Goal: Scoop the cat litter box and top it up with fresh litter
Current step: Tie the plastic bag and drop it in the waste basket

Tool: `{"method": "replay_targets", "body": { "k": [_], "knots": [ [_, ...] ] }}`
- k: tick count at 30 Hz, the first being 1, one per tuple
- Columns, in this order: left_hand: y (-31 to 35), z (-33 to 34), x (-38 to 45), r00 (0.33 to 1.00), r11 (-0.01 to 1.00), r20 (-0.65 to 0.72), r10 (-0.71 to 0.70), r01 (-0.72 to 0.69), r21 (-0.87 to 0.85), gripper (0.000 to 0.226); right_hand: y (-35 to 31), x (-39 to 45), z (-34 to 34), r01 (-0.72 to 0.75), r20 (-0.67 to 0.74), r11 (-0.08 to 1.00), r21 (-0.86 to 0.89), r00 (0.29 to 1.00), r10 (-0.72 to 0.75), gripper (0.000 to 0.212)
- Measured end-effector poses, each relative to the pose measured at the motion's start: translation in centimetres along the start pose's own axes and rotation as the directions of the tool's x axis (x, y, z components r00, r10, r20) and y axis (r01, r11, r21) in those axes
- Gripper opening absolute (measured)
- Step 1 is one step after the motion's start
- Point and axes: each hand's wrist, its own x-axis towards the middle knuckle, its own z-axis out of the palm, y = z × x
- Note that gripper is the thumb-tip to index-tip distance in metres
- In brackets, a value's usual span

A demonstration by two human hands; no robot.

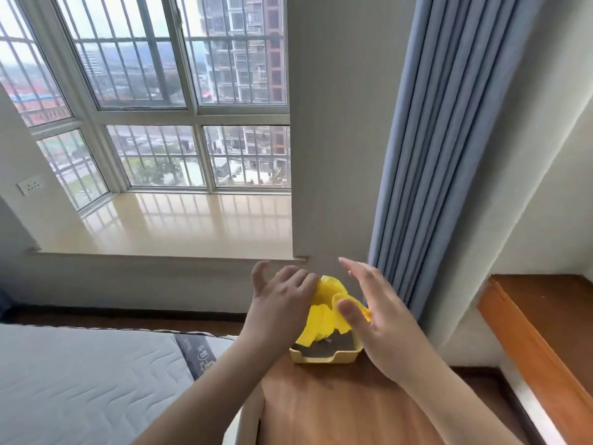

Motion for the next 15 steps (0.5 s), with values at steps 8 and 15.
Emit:
{"method": "replay_targets", "body": {
  "k": [8, 15],
  "knots": [
    [-0.2, -0.9, -4.4, 0.987, 0.962, 0.018, 0.163, -0.154, -0.226, 0.020, -5.7, -7.1, 2.4, 0.070, -0.127, 0.973, -0.220, 0.987, -0.100, 0.056],
    [3.2, -1.9, -6.0, 0.969, 0.878, -0.081, 0.235, -0.247, -0.409, 0.019, -3.7, -9.1, 1.3, -0.046, -0.186, 0.804, -0.593, 0.979, -0.082, 0.055]
  ]
}}
